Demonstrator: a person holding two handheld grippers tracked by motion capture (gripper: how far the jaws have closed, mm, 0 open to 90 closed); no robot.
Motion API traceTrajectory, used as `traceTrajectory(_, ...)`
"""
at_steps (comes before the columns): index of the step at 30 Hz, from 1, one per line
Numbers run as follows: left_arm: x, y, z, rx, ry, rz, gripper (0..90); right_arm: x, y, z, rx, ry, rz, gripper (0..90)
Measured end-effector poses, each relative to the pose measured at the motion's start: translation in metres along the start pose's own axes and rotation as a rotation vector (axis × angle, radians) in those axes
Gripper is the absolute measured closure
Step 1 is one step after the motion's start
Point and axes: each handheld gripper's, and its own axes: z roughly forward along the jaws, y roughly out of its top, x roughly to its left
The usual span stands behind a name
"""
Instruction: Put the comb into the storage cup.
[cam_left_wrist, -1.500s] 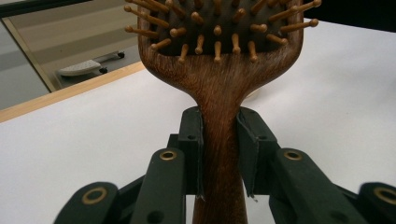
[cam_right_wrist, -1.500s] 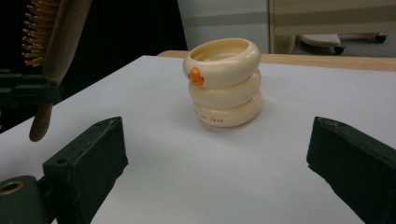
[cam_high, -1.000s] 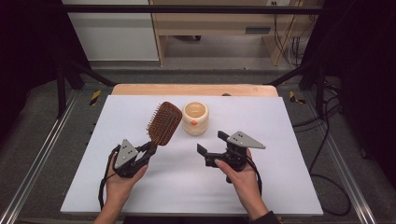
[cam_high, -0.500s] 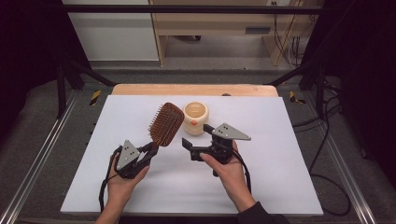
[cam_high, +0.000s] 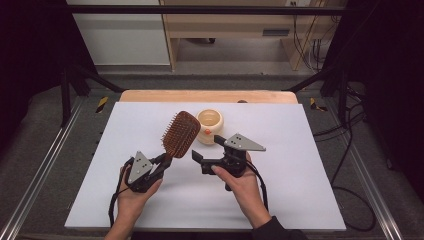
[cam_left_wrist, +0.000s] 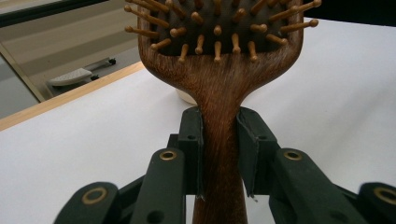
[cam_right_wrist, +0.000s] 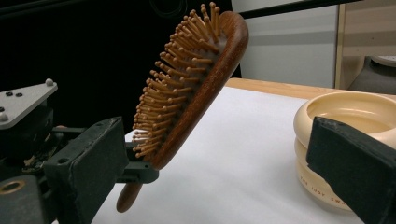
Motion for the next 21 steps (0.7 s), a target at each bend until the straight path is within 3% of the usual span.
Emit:
traceTrajectory(15,-0.008,0.001,0.003,-0.005,-0.009,0.025,72.4,0.003,-0.01,0.007,0.022,0.026,0.028,5.7)
traceTrajectory(21,-0.01,0.001,0.002,-0.005,-0.014,0.017,72.4,0.004,-0.009,0.007,0.016,0.033,0.033,5.7)
